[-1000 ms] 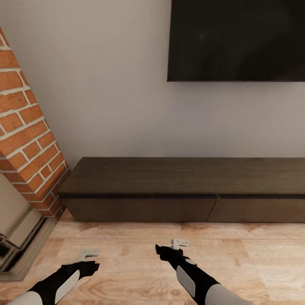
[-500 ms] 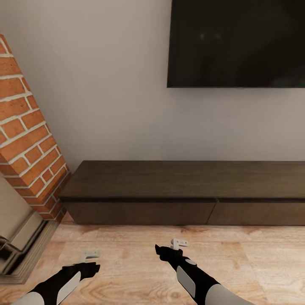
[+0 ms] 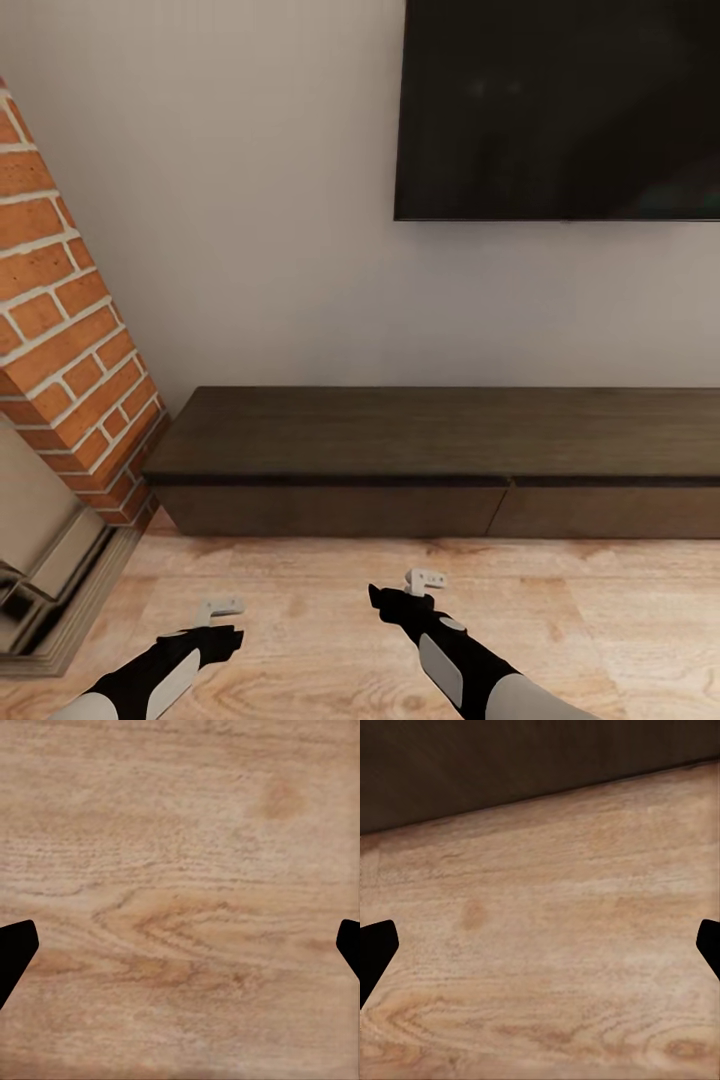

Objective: Place each of the two pumpkins and all three candles from the living room inside a cabinet in the living room (use any cabinet), then make sure every cabinet is closed, and position the cauldron so it is next to a table in the living room.

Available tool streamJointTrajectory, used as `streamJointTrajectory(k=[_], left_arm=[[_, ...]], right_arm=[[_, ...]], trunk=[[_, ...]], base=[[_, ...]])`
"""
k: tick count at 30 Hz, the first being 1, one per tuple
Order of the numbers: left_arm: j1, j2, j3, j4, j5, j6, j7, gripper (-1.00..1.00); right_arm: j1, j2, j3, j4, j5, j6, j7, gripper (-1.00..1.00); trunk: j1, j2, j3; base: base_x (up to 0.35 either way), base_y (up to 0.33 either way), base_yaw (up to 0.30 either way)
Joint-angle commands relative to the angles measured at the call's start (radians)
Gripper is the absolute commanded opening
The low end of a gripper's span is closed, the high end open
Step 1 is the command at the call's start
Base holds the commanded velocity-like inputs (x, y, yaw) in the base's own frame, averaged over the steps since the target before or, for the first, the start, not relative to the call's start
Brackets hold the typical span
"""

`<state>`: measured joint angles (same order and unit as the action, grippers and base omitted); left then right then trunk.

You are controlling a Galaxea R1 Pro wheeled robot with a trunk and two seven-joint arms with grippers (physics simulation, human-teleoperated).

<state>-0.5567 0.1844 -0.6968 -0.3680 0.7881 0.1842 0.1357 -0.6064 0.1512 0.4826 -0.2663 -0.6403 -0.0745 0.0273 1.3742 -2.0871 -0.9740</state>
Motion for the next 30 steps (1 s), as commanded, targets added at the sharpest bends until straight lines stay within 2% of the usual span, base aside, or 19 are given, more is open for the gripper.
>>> streamJointTrajectory(k=[1,30], left_arm=[[0.000,0.001,-0.009,-0.003,0.010,0.003,0.008,1.00],[0.000,0.000,-0.012,0.034,0.009,-0.012,0.008,1.00]], right_arm=[[-0.001,0.000,0.007,0.003,-0.011,-0.006,0.002,1.00],[-0.001,0.000,0.005,0.047,-0.012,-0.025,0.003,1.00]], trunk=[[-0.004,0.007,0.002],[-0.115,0.210,0.093]], base=[[0.000,0.000,0.000],[0.000,0.000,0.000]])
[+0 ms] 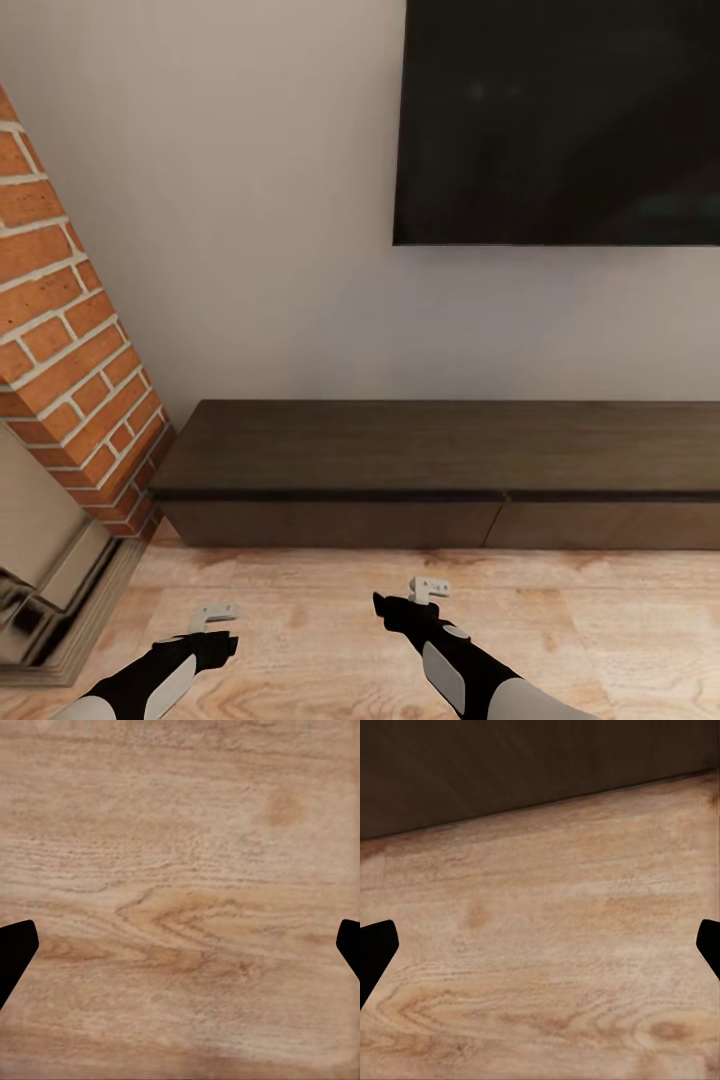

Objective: Place each of the two pumpkins and all three candles from the living room inside a cabinet in the living room (use any cabinet), then make sure every cabinet is closed, and position the cauldron so it is next to a table in the living room.

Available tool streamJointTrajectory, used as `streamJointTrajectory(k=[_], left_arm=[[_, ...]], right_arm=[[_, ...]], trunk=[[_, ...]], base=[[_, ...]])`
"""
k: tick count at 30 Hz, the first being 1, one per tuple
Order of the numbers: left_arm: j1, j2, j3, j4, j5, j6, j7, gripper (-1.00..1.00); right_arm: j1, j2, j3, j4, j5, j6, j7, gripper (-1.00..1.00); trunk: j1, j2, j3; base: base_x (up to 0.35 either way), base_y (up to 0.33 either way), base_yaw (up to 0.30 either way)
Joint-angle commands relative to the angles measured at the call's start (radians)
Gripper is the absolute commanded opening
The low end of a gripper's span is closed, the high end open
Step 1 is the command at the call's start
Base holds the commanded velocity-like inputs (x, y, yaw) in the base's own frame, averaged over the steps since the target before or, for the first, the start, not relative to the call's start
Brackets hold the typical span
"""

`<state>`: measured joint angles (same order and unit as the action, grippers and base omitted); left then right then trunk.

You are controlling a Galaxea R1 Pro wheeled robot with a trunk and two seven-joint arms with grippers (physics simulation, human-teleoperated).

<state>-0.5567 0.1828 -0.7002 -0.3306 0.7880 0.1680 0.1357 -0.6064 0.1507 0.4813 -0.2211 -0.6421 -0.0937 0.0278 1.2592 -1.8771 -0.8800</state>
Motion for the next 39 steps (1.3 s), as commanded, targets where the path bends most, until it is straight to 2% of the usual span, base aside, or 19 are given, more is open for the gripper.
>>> streamJointTrajectory(k=[1,8,39], left_arm=[[0.000,0.001,-0.008,-0.003,0.010,0.004,0.008,1.00],[0.000,0.002,-0.009,-0.002,0.010,0.004,0.008,1.00],[0.000,0.001,-0.009,0.010,0.008,-0.002,0.008,1.00]], right_arm=[[-0.001,0.000,0.007,0.002,-0.011,-0.009,0.003,1.00],[-0.001,0.001,0.007,0.018,-0.010,-0.032,0.002,1.00],[-0.001,0.001,0.008,0.026,-0.010,-0.034,0.003,1.00]], trunk=[[-0.004,0.007,0.002],[-0.031,0.056,0.024],[-0.150,0.273,0.121]], base=[[0.000,0.000,0.000],[0.000,0.000,0.000],[0.000,0.000,0.000]])
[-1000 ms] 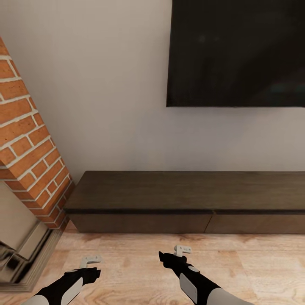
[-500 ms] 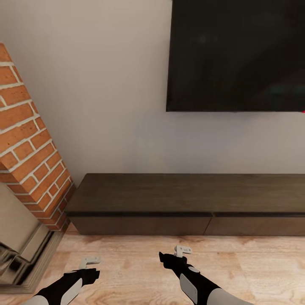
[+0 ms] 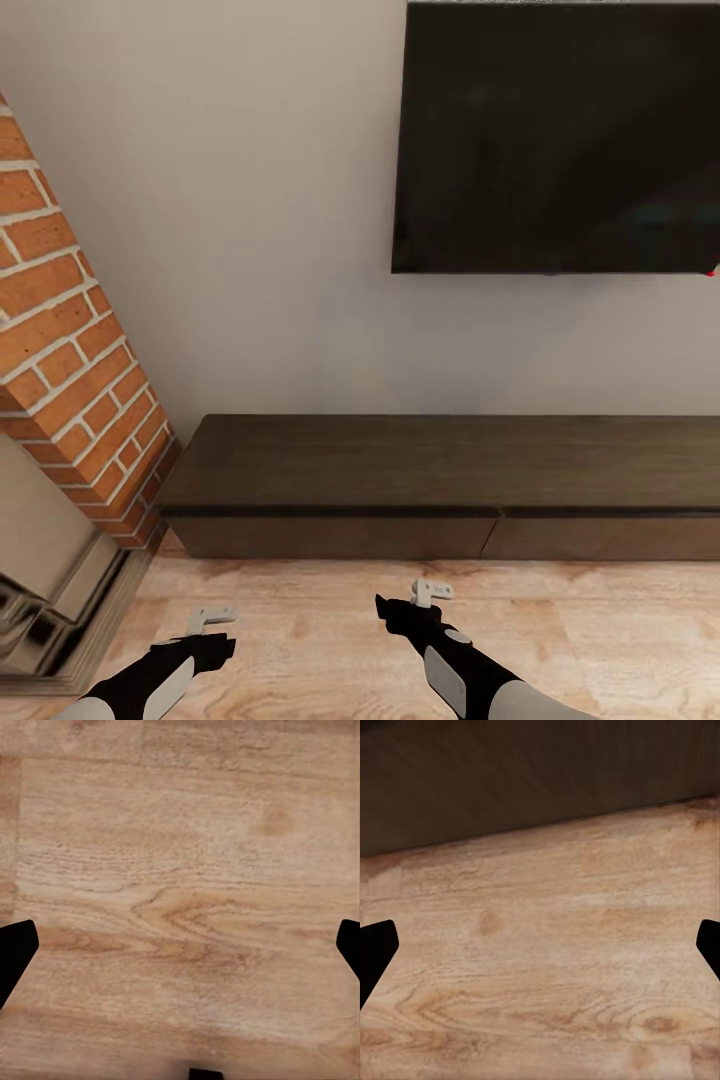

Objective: Place each of the two pumpkins and all three candles from the living room inside a cabinet in the living room (use any cabinet), then make sure every cabinet is closed, and position the cauldron so it is next to a table in the living room.

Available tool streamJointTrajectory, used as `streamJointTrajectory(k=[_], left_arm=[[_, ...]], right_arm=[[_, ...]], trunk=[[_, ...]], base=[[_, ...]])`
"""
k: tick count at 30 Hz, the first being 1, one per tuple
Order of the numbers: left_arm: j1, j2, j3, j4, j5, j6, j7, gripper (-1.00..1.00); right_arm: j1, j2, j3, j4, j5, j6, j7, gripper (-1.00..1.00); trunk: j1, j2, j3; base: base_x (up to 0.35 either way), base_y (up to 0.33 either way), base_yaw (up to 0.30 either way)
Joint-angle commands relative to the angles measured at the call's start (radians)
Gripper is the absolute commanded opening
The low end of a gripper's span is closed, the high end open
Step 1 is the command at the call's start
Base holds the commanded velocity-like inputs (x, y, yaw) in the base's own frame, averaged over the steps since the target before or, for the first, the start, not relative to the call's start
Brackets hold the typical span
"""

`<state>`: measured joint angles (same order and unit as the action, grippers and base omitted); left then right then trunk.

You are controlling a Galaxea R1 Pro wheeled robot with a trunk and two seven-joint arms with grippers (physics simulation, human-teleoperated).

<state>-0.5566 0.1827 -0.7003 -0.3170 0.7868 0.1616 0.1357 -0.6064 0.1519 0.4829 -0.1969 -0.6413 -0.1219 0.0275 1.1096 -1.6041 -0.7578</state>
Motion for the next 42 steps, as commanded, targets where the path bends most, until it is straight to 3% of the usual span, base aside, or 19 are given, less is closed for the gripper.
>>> streamJointTrajectory(k=[1,42], left_arm=[[0.000,0.001,-0.008,-0.004,0.009,0.004,0.008,1.00],[0.000,0.000,-0.010,-0.004,0.008,0.004,0.008,1.00]], right_arm=[[-0.001,0.000,0.006,0.002,-0.011,-0.005,0.003,1.00],[-0.001,0.000,0.008,0.041,-0.005,-0.027,-0.003,1.00]], trunk=[[-0.004,0.007,0.002],[-0.161,0.294,0.131]], base=[[0.000,0.000,0.000],[0.000,0.000,0.000]])
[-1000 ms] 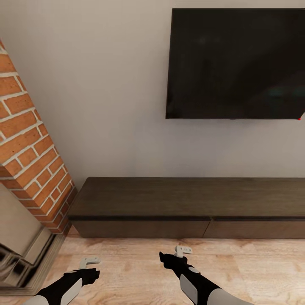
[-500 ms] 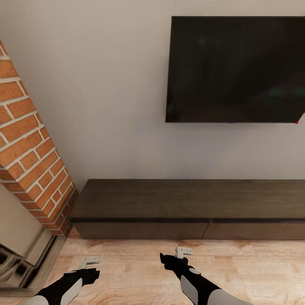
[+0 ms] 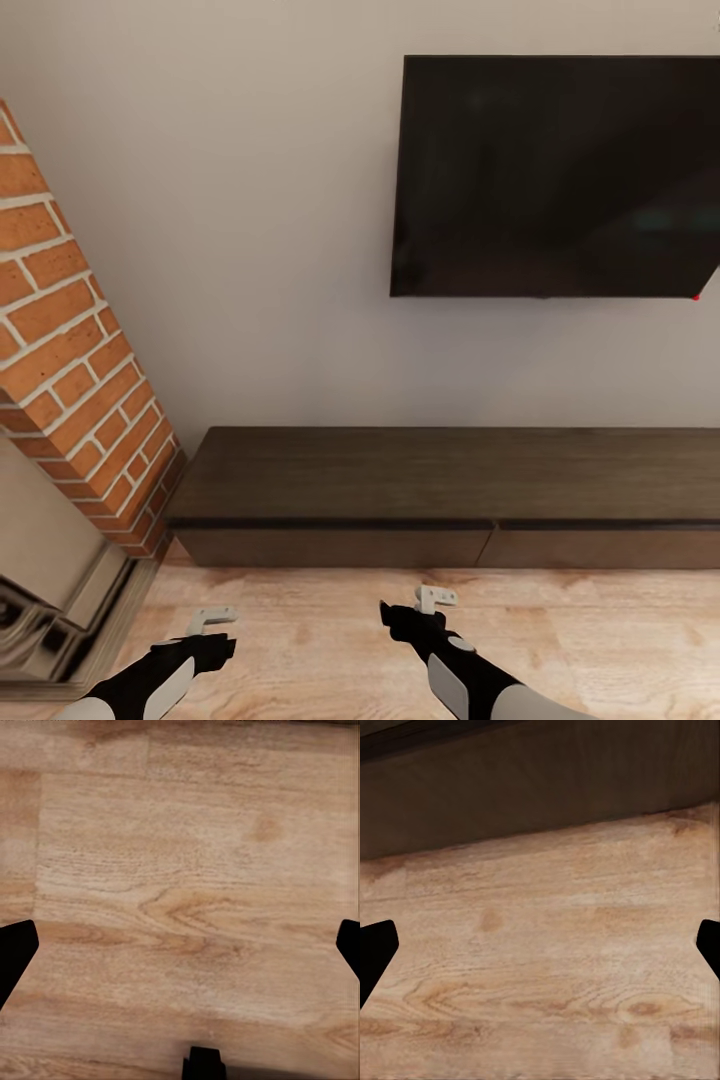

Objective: Place each of the two pumpkins and all three candles from the living room inside a cabinet in the living room (use any cabinet), then make sure every cabinet is closed, and position the cauldron so it is next to a table in the living room.

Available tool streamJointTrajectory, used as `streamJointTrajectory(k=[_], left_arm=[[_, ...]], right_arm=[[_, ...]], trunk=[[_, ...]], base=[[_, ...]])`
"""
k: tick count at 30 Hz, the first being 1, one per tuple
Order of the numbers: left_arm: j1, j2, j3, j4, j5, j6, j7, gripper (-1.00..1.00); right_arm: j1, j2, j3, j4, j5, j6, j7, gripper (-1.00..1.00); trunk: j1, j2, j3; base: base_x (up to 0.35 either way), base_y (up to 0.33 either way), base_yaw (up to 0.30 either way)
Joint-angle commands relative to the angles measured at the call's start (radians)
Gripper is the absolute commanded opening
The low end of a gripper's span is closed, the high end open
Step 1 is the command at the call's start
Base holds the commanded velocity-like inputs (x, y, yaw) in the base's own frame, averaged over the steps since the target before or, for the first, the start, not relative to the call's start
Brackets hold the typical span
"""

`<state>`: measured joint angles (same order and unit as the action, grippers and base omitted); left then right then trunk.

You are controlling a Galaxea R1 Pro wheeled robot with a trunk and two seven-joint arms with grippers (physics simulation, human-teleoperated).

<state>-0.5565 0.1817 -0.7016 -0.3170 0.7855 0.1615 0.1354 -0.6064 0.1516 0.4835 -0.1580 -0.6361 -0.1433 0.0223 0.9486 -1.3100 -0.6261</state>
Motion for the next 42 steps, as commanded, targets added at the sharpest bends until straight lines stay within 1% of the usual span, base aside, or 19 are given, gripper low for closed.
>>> streamJointTrajectory(k=[1,4,7,9,10,12,14,16,18,23,25,29,32,33,36,37,40,42], left_arm=[[0.000,-0.001,-0.009,-0.002,0.009,0.004,0.008,1.00],[0.000,-0.017,-0.010,0.019,0.004,0.003,0.008,1.00],[0.000,-0.034,-0.015,0.048,-0.010,0.003,0.009,1.00],[0.000,-0.043,-0.018,0.069,-0.022,0.001,0.009,1.00],[0.000,-0.050,-0.019,0.093,-0.029,-0.007,0.009,1.00],[0.000,-0.057,-0.020,0.157,-0.037,-0.050,0.009,1.00],[0.000,-0.059,-0.020,0.203,-0.039,-0.089,0.009,1.00],[0.006,-0.060,-0.021,0.257,-0.040,-0.122,0.009,1.00],[0.024,-0.058,-0.020,0.279,-0.041,-0.134,0.008,1.00],[0.103,-0.051,-0.022,0.299,-0.044,-0.148,0.008,1.00],[0.133,-0.048,-0.022,0.301,-0.044,-0.154,0.009,1.00],[0.184,-0.046,-0.024,0.301,-0.048,-0.183,0.008,1.00],[0.227,-0.047,-0.024,0.302,-0.064,-0.194,0.009,1.00],[0.233,-0.047,-0.024,0.302,-0.068,-0.195,0.009,1.00],[0.267,-0.047,-0.024,0.302,-0.083,-0.198,0.009,1.00],[0.272,-0.047,-0.024,0.302,-0.085,-0.199,0.009,1.00],[0.291,-0.046,-0.024,0.302,-0.088,-0.200,0.009,1.00],[0.297,-0.046,-0.024,0.302,-0.088,-0.200,0.009,1.00]], right_arm=[[-0.001,0.000,0.007,0.016,-0.012,-0.005,0.000,1.00],[-0.001,0.000,0.005,0.059,-0.016,-0.005,-0.006,1.00],[-0.001,0.000,0.004,0.112,-0.025,-0.005,-0.012,1.00],[-0.001,0.000,0.004,0.145,-0.048,-0.005,-0.022,1.00],[-0.001,0.000,0.004,0.165,-0.067,-0.005,-0.033,1.00],[0.000,-0.001,0.004,0.186,-0.092,-0.006,-0.060,1.00],[0.008,-0.003,0.004,0.194,-0.101,-0.015,-0.079,1.00],[0.034,-0.017,0.004,0.201,-0.108,-0.043,-0.102,1.00],[0.065,-0.026,0.004,0.203,-0.111,-0.062,-0.117,1.00],[0.147,-0.042,0.004,0.206,-0.115,-0.083,-0.161,1.00],[0.173,-0.044,0.004,0.207,-0.116,-0.084,-0.191,1.00],[0.203,-0.045,0.004,0.208,-0.117,-0.085,-0.236,1.00],[0.240,-0.046,0.003,0.208,-0.119,-0.084,-0.256,1.00],[0.245,-0.046,0.003,0.208,-0.121,-0.084,-0.257,1.00],[0.274,-0.047,0.003,0.209,-0.146,-0.083,-0.262,1.00],[0.278,-0.048,0.003,0.209,-0.152,-0.083,-0.263,1.00],[0.290,-0.055,0.004,0.209,-0.185,-0.082,-0.276,1.00],[0.293,-0.057,0.004,0.209,-0.198,-0.082,-0.283,1.00]], trunk=[[-0.004,0.007,0.002],[-0.015,0.028,0.012],[-0.027,0.049,0.021],[-0.035,0.063,0.027],[-0.038,0.070,0.031],[-0.046,0.084,0.037],[-0.054,0.098,0.043],[-0.061,0.112,0.049],[-0.069,0.126,0.056],[-0.088,0.161,0.071],[-0.096,0.175,0.078],[-0.111,0.203,0.090],[-0.123,0.224,0.100],[-0.127,0.231,0.103],[-0.138,0.252,0.112],[-0.142,0.259,0.115],[-0.153,0.280,0.125],[-0.153,0.280,0.125]], base=[[0.000,0.000,0.000],[0.000,0.000,0.000],[0.000,0.000,0.000],[0.000,0.000,0.000],[0.000,0.000,0.000],[0.000,0.000,0.000],[0.000,0.000,0.000],[0.000,0.000,0.000],[0.000,0.000,0.000],[0.000,0.000,0.000],[0.000,0.000,0.000],[0.000,0.000,0.000],[0.000,0.000,0.000],[0.000,0.000,0.000],[0.000,0.000,0.000],[0.000,0.000,0.000],[0.000,0.000,0.000],[0.000,0.000,0.000]])
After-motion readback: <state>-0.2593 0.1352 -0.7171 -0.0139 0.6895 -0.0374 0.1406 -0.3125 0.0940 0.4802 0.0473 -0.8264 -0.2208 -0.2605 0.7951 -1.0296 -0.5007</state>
